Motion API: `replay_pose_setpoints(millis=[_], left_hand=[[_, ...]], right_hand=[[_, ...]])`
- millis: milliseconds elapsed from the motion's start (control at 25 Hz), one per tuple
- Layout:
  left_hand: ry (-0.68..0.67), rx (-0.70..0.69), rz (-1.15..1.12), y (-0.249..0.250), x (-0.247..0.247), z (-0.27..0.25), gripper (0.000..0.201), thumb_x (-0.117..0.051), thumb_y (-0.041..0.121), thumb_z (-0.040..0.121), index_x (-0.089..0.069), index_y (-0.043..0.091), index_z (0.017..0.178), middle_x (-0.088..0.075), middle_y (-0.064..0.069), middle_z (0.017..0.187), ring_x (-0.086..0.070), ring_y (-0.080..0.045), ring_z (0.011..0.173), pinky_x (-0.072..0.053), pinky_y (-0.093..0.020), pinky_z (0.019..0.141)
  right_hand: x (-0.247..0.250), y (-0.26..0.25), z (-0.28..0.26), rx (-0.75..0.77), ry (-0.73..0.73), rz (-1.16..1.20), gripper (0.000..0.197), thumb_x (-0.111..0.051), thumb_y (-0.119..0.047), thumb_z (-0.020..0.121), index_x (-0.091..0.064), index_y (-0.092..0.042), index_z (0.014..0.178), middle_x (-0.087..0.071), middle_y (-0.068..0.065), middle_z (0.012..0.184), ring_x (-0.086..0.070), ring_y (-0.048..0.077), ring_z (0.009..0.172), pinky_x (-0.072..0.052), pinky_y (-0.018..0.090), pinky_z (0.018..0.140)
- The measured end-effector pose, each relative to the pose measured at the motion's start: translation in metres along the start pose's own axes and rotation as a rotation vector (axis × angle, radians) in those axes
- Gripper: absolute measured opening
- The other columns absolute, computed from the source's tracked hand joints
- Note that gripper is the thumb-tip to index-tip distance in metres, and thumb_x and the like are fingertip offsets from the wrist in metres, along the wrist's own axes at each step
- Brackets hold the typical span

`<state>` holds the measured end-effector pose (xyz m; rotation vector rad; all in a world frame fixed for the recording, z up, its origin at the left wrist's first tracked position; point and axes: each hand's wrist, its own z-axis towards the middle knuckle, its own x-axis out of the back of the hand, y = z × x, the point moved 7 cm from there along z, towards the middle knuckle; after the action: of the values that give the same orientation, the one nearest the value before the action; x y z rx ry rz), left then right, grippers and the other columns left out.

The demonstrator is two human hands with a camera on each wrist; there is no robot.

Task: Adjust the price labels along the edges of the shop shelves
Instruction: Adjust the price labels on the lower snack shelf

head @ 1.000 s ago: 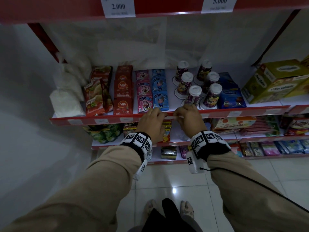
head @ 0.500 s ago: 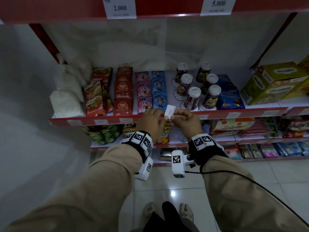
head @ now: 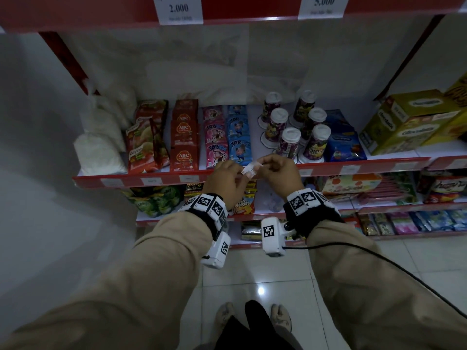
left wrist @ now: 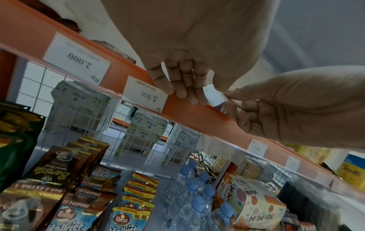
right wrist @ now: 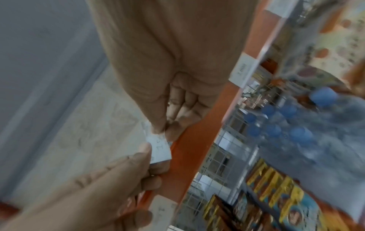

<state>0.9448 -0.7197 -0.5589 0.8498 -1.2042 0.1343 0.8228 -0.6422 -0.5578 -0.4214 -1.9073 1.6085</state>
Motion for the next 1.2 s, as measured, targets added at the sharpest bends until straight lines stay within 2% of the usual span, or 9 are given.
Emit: replay_pose_setpoints(millis=[160, 240, 320, 400, 640, 840, 960, 1080, 1200], left_hand=[[0.019, 0.031, -0.036, -0.003, 0.002, 0.001, 0.025, -0.048, 0.029, 0.097, -0.059, 0.008, 0.106, -0.058, -0.010, 0.109, -0.046, -0.026, 0.105, -0.036, -0.032, 0.083], [0.010, 0.035, -0.021, -0.003, 0.001, 0.002, 0.021, -0.049, 0.026, 0.097, -0.058, 0.009, 0.104, -0.057, -0.008, 0.109, -0.045, -0.026, 0.106, -0.038, -0.035, 0.084], [0.000, 0.018, 0.004, -0.001, 0.000, 0.001, 0.020, -0.050, 0.024, 0.096, -0.058, 0.009, 0.105, -0.057, -0.008, 0.111, -0.044, -0.025, 0.107, -0.039, -0.037, 0.086], [-0.006, -0.002, 0.048, 0.000, 0.001, 0.000, 0.019, -0.051, 0.023, 0.094, -0.058, 0.010, 0.107, -0.056, -0.007, 0.112, -0.044, -0.025, 0.107, -0.037, -0.037, 0.087], [-0.014, -0.005, 0.194, -0.012, 0.010, -0.006, 0.022, -0.055, 0.023, 0.088, -0.054, 0.019, 0.110, -0.055, -0.001, 0.114, -0.046, -0.022, 0.110, -0.032, -0.036, 0.091], [-0.009, 0.020, 0.172, -0.015, 0.013, -0.008, 0.025, -0.054, 0.022, 0.089, -0.053, 0.019, 0.114, -0.056, 0.000, 0.115, -0.045, -0.021, 0.111, -0.033, -0.034, 0.091], [-0.011, 0.023, 0.157, -0.015, 0.013, -0.007, 0.033, -0.055, 0.022, 0.089, -0.050, 0.020, 0.121, -0.056, -0.001, 0.117, -0.045, -0.022, 0.113, -0.035, -0.036, 0.092], [-0.030, 0.002, 0.211, -0.015, 0.009, -0.006, 0.036, -0.053, 0.024, 0.090, -0.050, 0.021, 0.125, -0.052, -0.004, 0.120, -0.043, -0.025, 0.115, -0.037, -0.038, 0.091], [-0.049, -0.021, 0.283, -0.015, 0.004, -0.006, 0.033, -0.052, 0.026, 0.090, -0.055, 0.018, 0.122, -0.050, -0.006, 0.119, -0.041, -0.026, 0.114, -0.036, -0.038, 0.090]], right_hand=[[-0.002, 0.007, -0.009, -0.053, -0.006, 0.098, 0.016, -0.062, 0.005, 0.085, -0.059, 0.009, 0.101, -0.061, 0.009, 0.071, -0.062, 0.009, 0.061, -0.051, 0.020, 0.063], [0.000, 0.002, -0.011, 0.027, -0.016, -0.059, 0.018, -0.064, 0.000, 0.086, -0.061, 0.002, 0.104, -0.063, 0.006, 0.072, -0.062, 0.004, 0.063, -0.049, 0.017, 0.062], [-0.001, -0.010, -0.010, 0.172, -0.047, -0.382, 0.017, -0.064, -0.008, 0.086, -0.067, -0.008, 0.103, -0.068, 0.007, 0.081, -0.063, 0.012, 0.074, -0.049, 0.024, 0.071], [-0.004, -0.017, -0.008, 0.254, -0.104, -0.560, 0.015, -0.062, -0.009, 0.087, -0.069, -0.010, 0.100, -0.070, 0.008, 0.086, -0.063, 0.018, 0.078, -0.047, 0.026, 0.071], [0.004, -0.020, 0.006, 0.285, 0.046, -0.467, 0.007, -0.062, -0.010, 0.088, -0.067, -0.009, 0.093, -0.069, 0.007, 0.083, -0.063, 0.022, 0.076, -0.052, 0.036, 0.069], [-0.010, -0.013, 0.008, 0.327, 0.019, -0.537, 0.007, -0.061, -0.009, 0.088, -0.067, -0.011, 0.092, -0.066, 0.010, 0.092, -0.058, 0.027, 0.088, -0.050, 0.043, 0.076], [-0.015, -0.011, 0.006, 0.388, 0.013, -0.623, 0.009, -0.063, -0.006, 0.085, -0.068, -0.010, 0.091, -0.060, 0.013, 0.096, -0.051, 0.033, 0.097, -0.043, 0.040, 0.083], [-0.021, -0.009, 0.006, 0.397, -0.033, -0.692, 0.014, -0.063, -0.005, 0.083, -0.069, -0.010, 0.095, -0.060, 0.013, 0.095, -0.050, 0.032, 0.096, -0.036, 0.034, 0.082], [-0.023, -0.010, 0.002, 0.426, -0.068, -0.778, 0.017, -0.064, -0.010, 0.081, -0.068, -0.011, 0.097, -0.061, 0.012, 0.093, -0.049, 0.032, 0.092, -0.037, 0.035, 0.080]])
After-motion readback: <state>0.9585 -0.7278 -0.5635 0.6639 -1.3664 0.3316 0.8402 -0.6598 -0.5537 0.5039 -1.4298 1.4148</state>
